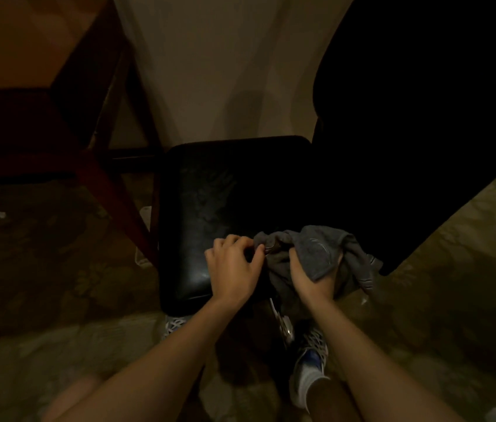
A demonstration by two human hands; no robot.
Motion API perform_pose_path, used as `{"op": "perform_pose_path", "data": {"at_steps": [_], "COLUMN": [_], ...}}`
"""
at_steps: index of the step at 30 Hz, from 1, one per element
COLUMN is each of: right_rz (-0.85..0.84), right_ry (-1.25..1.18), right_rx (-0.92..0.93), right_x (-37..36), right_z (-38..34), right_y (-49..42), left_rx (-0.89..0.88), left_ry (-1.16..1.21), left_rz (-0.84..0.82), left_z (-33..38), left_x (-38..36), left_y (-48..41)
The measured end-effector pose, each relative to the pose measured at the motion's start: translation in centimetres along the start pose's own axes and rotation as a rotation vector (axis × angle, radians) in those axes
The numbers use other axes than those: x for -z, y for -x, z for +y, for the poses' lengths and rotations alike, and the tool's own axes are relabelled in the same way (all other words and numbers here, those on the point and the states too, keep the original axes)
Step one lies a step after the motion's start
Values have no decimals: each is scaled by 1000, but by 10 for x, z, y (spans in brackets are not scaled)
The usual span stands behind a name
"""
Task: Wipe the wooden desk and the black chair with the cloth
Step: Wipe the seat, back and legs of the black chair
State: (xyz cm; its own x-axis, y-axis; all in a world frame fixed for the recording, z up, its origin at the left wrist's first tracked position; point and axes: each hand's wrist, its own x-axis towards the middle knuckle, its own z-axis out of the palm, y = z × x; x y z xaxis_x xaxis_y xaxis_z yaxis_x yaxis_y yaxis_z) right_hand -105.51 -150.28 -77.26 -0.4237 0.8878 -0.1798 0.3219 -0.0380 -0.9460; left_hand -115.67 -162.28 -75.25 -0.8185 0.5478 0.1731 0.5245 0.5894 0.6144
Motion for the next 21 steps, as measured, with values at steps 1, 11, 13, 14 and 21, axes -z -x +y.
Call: {"op": "perform_pose_path", "data": {"at_steps": [1,11,13,14,21], "right_rz": [5,-102,-140,-159,-160], "right_ry": [-20,79,56,37,1], "right_rx": [-2,40,48,38,15], "right_x": [-2,-5,-3,-2,-14], "right_z": [0,6,3,5,1], "right_y": [2,22,25,28,51], "left_rx": [-19,-75,-80,-79,-98], "left_ry": [-35,-182,-174,-168,-166], "left_rz": [-12,-23,-70,-101,-311], "left_z": [-4,-10,-14,-16,-24], "left_x": [-1,-17,-13,-9,5], "left_y": [-1,5,5,5,3]}}
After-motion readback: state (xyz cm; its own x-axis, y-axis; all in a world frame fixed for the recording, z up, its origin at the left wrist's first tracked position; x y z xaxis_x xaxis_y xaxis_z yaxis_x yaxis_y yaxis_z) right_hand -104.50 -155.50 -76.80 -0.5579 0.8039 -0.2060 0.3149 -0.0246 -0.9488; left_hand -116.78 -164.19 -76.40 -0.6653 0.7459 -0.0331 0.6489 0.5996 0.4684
